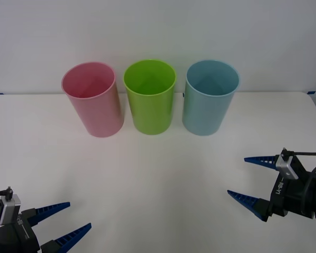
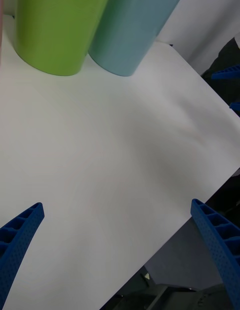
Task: Put cans in the blue bin and PET bottles in the pink bin and trash in the green bin.
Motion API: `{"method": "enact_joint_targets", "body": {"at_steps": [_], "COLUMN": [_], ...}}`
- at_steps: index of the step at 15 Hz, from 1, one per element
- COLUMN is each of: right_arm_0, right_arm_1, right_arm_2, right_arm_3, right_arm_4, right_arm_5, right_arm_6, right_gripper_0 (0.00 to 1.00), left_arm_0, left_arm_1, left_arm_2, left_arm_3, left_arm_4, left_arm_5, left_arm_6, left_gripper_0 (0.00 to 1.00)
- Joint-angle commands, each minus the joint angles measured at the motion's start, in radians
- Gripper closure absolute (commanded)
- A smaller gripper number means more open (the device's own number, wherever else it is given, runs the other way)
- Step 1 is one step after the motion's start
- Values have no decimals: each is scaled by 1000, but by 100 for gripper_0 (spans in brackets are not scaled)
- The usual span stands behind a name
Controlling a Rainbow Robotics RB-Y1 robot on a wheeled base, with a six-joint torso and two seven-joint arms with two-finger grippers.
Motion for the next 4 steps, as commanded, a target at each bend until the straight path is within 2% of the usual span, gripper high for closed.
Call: {"method": "enact_joint_targets", "body": {"at_steps": [1, 4], "right_arm_0": [0, 0], "right_arm_1": [0, 0], "right_arm_2": [0, 0], "right_arm_3": [0, 0], "right_arm_4": [0, 0], "right_arm_5": [0, 0], "right_arm_6": [0, 0], "right_gripper_0": [0, 0], "left_arm_0": [1, 1], "left_arm_1": [0, 0], "left_arm_2": [3, 3], "left_arm_3": [0, 0], "left_arm_4": [0, 0], "left_arm_5": [0, 0], "left_arm_6": [1, 1], "left_gripper_0": [0, 0]}}
